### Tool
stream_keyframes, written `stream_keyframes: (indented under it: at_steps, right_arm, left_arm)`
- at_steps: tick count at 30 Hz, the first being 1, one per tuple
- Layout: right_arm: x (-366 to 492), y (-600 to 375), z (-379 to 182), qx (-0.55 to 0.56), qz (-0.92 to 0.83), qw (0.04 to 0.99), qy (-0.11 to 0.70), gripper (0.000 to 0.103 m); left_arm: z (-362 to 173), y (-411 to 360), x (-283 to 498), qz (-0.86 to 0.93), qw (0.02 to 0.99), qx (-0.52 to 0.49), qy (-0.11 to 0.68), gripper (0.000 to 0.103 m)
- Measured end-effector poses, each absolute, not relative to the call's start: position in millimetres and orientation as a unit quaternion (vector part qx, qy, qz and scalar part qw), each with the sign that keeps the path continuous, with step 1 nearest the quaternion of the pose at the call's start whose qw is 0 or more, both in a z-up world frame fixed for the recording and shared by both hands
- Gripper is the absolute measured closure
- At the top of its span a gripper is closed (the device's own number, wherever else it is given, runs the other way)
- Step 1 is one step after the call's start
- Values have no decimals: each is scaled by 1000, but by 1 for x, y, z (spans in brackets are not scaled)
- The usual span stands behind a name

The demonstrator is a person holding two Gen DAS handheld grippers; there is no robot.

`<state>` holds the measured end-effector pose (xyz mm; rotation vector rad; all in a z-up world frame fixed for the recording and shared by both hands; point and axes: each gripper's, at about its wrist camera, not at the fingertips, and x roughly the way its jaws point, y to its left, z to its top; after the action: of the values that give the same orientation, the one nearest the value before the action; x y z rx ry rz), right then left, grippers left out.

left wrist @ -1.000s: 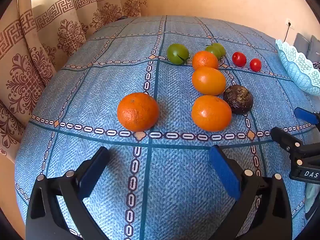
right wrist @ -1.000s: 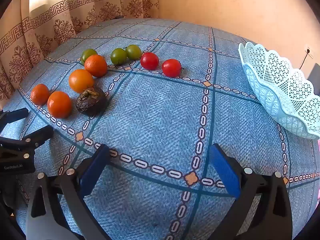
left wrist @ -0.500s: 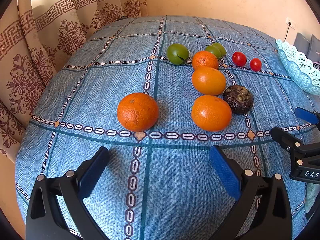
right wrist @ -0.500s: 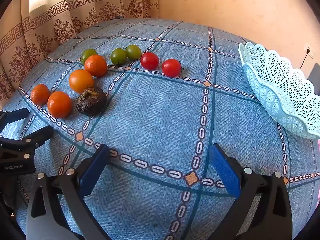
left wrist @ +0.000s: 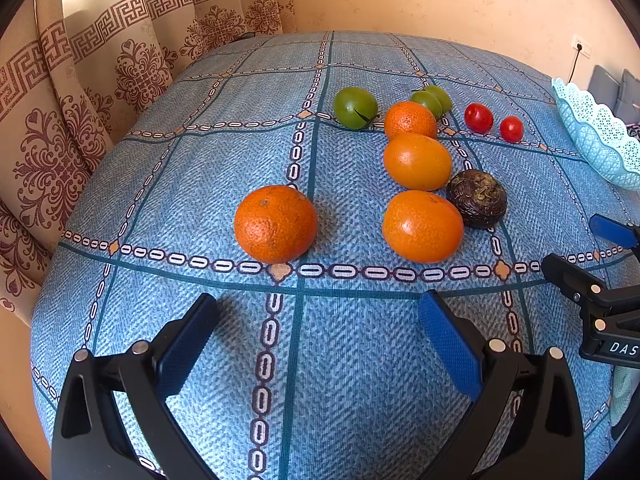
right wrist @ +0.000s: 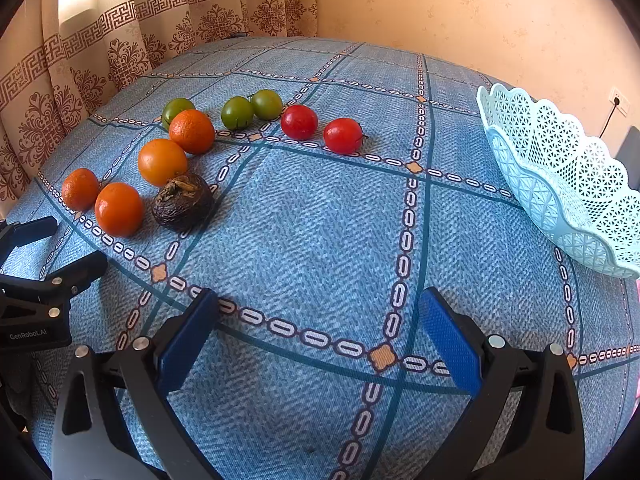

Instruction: Organize fruits

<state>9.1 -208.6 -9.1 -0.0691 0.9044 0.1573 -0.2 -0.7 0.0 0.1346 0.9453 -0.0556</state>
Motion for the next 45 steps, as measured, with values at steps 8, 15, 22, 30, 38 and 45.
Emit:
stream_keyframes:
  at_steps: [8, 15, 22, 30, 38, 45]
  right_arm:
    - [9, -209, -9, -33, 76, 896, 436, 2]
    - [9, -209, -9, -34, 76, 896, 436, 2]
    - [9, -208, -9, -34, 76, 896, 436, 2]
    - [12, -207, -10, -34, 75, 896, 435, 2]
    - [2, -204, 0, -27, 101, 906, 411, 2]
    - [-6, -202, 20, 6, 124, 915, 383, 2]
  left_arm:
    - [0, -1, 0, -26, 888, 65, 455, 5]
    - [0, -1, 0, -26, 888, 65, 455, 5]
    - [4, -1, 0, -26, 888, 66, 454, 5]
    - [1, 0, 2, -26, 888, 65, 454, 5]
    - [7, 4, -1, -49, 888, 55, 453, 5]
    - [27, 12, -11, -49, 907, 65, 413, 5]
